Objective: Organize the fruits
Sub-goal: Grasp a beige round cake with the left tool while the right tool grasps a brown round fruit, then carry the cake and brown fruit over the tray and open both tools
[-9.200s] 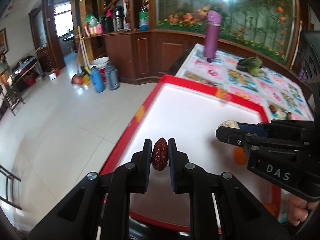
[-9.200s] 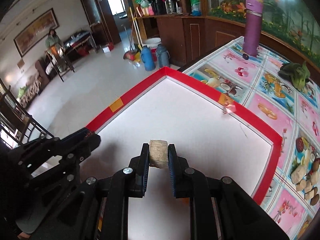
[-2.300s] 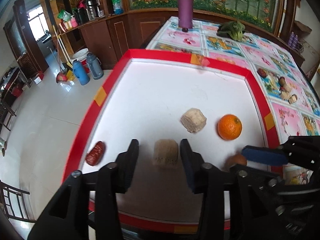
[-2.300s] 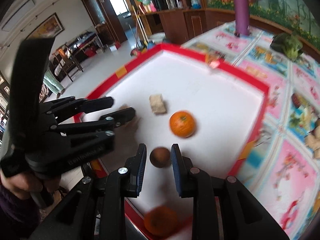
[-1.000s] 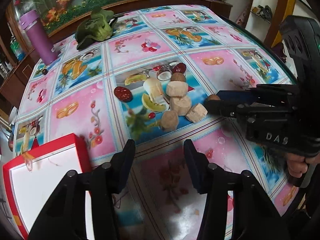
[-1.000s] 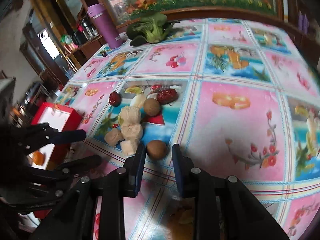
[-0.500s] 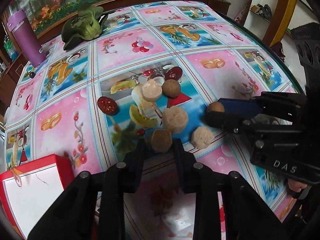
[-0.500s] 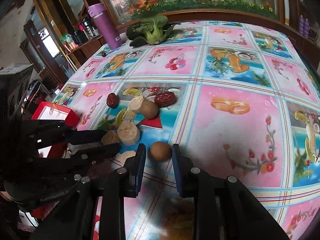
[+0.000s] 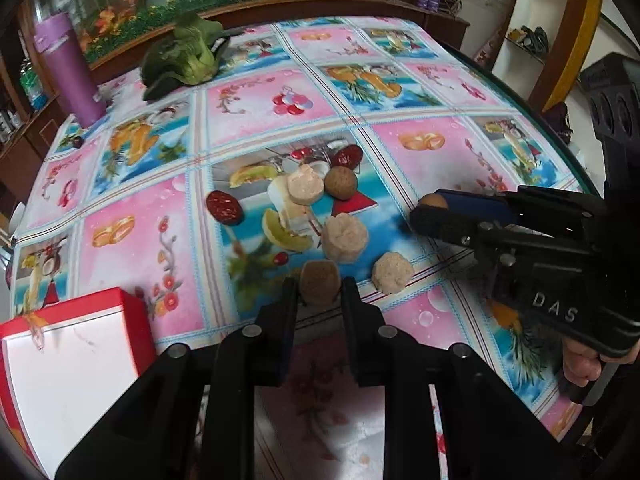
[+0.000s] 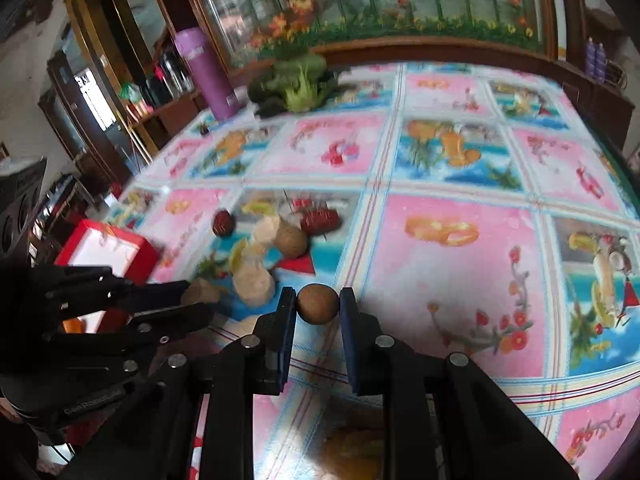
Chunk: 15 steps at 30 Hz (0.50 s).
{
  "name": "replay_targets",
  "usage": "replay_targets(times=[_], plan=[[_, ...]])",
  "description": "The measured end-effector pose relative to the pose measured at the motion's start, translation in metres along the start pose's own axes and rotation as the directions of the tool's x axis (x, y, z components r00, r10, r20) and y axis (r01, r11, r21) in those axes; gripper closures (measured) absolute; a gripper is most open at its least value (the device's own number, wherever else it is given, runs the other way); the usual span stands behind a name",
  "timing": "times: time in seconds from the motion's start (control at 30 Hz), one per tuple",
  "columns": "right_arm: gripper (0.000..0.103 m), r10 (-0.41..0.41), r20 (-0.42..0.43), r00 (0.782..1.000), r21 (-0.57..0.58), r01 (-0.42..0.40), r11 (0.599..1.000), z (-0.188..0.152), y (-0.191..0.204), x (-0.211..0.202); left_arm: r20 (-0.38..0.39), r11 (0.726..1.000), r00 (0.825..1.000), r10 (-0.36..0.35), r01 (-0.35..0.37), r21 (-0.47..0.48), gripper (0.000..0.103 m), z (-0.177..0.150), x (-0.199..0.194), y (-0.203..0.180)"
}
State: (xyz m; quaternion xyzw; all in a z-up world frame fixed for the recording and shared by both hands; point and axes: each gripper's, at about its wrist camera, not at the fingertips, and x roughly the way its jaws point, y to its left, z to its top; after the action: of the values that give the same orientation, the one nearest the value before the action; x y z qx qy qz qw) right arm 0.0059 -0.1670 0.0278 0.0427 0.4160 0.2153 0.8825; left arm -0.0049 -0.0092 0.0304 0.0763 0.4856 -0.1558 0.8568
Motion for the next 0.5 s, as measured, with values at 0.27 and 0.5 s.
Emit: replay_targets(times=[0.27, 0.5], plan=[[0.083, 0.133, 0.090, 0.987, 0.011, -0.135, 0.991, 0.003, 0.038, -0.025, 0.160, 0.995, 0.986, 0.034, -0.019, -0.095, 0.079, -0.034, -0.078, 0.004], [0.083, 0.243, 0.000, 0.970, -0.093, -0.242, 0.966, 0.016, 0.135, -0.001, 0.201, 0.958, 0.958, 0.205, -0.155, -0.240, 0.079, -0.077, -0.142, 0.083]])
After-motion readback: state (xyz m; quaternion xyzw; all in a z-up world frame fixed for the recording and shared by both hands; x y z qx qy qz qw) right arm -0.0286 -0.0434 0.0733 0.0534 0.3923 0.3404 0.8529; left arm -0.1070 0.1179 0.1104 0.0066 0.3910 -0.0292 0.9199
